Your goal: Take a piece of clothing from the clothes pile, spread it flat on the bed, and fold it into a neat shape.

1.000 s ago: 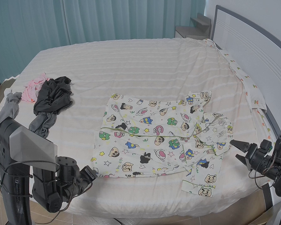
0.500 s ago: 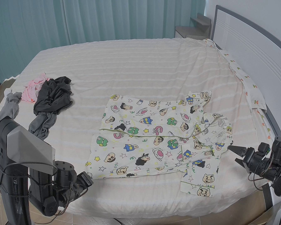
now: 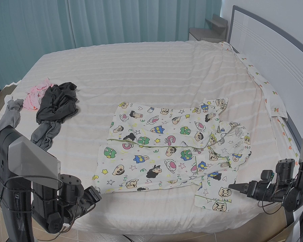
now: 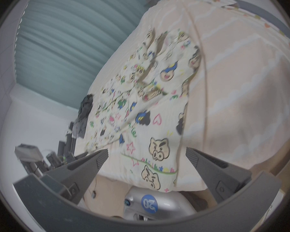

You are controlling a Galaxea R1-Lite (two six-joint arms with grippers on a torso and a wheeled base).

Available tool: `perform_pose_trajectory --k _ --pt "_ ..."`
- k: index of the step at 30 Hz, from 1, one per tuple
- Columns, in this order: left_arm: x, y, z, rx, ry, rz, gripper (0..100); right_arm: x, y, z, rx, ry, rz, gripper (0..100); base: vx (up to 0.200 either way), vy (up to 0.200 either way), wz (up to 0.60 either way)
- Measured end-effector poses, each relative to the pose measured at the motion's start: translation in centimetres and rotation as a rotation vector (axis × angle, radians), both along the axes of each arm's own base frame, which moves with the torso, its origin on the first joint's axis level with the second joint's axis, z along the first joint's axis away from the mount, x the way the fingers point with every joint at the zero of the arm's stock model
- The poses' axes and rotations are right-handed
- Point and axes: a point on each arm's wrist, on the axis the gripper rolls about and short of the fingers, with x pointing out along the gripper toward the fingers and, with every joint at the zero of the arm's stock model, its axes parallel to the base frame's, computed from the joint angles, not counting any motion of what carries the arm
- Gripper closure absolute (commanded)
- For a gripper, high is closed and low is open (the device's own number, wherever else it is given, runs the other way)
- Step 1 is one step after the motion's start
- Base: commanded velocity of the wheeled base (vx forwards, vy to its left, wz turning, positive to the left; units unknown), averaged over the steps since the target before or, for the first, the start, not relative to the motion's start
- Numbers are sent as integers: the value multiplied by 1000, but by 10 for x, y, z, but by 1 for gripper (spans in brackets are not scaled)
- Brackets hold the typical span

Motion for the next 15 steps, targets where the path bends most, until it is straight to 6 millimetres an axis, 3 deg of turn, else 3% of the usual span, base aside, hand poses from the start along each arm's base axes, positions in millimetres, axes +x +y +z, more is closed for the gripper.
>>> perform_pose_trajectory --k 15 --pt "-1 -2 0 -5 3 -7 100 4 13 -40 -55 56 126 0 0 0 0"
